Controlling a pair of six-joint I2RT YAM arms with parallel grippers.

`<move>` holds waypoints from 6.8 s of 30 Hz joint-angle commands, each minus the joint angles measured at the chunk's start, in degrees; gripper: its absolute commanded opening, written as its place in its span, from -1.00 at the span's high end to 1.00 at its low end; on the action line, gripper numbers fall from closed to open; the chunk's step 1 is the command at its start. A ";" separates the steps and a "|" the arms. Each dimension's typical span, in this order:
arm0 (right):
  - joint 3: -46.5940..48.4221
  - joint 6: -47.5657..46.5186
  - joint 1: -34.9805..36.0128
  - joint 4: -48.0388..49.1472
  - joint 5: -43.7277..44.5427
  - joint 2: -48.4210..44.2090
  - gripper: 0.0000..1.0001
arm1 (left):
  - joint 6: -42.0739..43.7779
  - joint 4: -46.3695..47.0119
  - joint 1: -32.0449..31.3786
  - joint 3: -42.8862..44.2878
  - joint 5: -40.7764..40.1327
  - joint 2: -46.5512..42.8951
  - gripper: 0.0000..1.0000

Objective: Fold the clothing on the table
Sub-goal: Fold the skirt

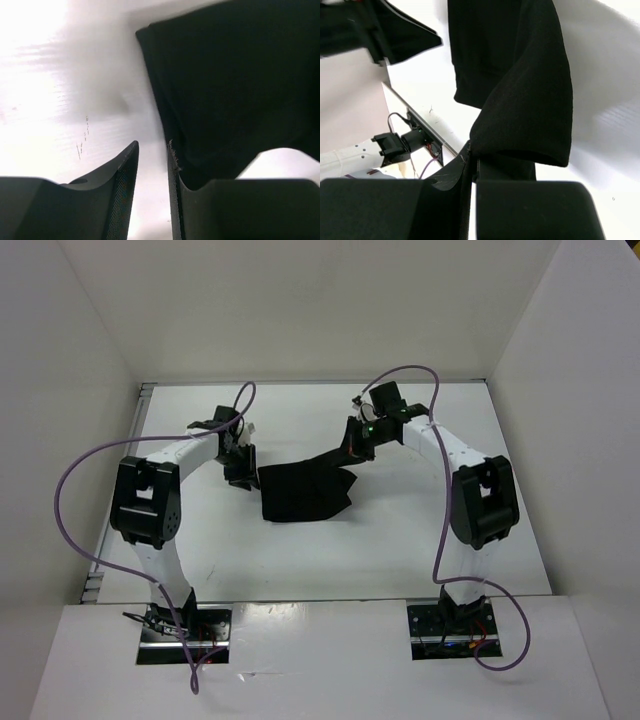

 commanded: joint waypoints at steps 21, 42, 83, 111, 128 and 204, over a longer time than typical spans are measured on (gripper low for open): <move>18.03 -0.90 12.61 -3.71 -0.28 14.34 1.00 | -4.55 8.48 -3.40 -3.76 8.12 4.56 0.28; 29.90 -0.90 17.37 -4.24 -6.75 27.61 0.94 | -3.51 7.33 -3.40 -3.76 6.54 2.36 0.28; 8.73 0.51 7.26 -3.73 15.12 2.92 1.00 | 5.38 -4.27 -13.52 11.52 11.65 3.32 0.88; 7.49 -4.24 12.45 -4.94 4.38 8.80 0.79 | 3.18 -5.95 -3.84 10.93 -1.59 -2.80 0.75; 17.32 -5.38 18.42 -0.90 -9.06 22.25 0.74 | -2.18 -3.12 -5.95 4.06 -2.16 -7.66 0.75; -8.94 -6.52 -0.83 -0.21 14.22 -26.42 -0.62 | -9.64 12.50 1.08 -17.89 6.72 -44.56 -0.09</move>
